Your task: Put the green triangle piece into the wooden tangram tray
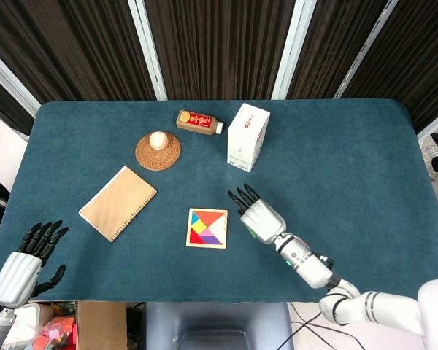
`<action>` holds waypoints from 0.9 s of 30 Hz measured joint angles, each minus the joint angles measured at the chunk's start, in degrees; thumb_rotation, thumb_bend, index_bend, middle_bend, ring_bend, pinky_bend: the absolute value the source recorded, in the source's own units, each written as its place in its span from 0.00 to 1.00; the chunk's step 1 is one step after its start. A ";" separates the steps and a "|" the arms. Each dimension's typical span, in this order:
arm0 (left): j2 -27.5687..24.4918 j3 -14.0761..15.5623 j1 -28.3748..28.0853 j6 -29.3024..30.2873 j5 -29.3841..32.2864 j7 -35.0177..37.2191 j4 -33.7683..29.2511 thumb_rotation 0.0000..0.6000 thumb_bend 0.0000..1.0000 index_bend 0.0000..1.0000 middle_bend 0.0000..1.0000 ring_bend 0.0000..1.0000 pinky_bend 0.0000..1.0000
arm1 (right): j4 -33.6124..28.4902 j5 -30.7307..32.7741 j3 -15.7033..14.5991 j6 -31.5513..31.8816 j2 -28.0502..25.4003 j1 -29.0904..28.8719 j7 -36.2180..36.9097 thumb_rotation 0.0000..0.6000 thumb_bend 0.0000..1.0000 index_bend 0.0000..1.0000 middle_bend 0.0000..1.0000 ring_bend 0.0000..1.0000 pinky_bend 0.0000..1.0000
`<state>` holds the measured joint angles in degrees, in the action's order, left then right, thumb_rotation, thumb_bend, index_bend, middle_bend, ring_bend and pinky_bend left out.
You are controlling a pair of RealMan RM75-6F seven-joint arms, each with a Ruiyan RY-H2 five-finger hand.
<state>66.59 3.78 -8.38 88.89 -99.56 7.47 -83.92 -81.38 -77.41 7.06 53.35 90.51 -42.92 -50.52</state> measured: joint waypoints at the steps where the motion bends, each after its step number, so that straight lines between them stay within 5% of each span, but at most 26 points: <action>1: -0.02 0.06 0.00 0.01 -0.10 0.02 -0.02 1.00 0.45 0.00 0.00 0.00 0.00 | -0.18 0.59 0.34 0.33 0.70 -0.15 -0.92 1.00 0.40 0.69 0.02 0.00 0.00; 15: -0.43 0.31 -0.31 -0.46 -0.17 1.44 0.19 1.00 0.45 0.00 0.00 0.00 0.00 | 4.73 10.73 2.97 2.25 14.16 -4.77 -13.53 1.00 0.40 0.69 0.03 0.00 0.00; 27: -0.48 0.23 -0.37 -0.45 -0.16 1.55 0.28 1.00 0.45 0.00 0.00 0.00 0.00 | 7.04 12.51 2.23 3.05 16.66 -6.97 -15.17 1.00 0.40 0.69 0.05 0.00 0.00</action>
<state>66.11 4.00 -8.74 88.44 -99.72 9.02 -83.64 -74.34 -64.91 9.30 56.40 107.17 -49.89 -65.69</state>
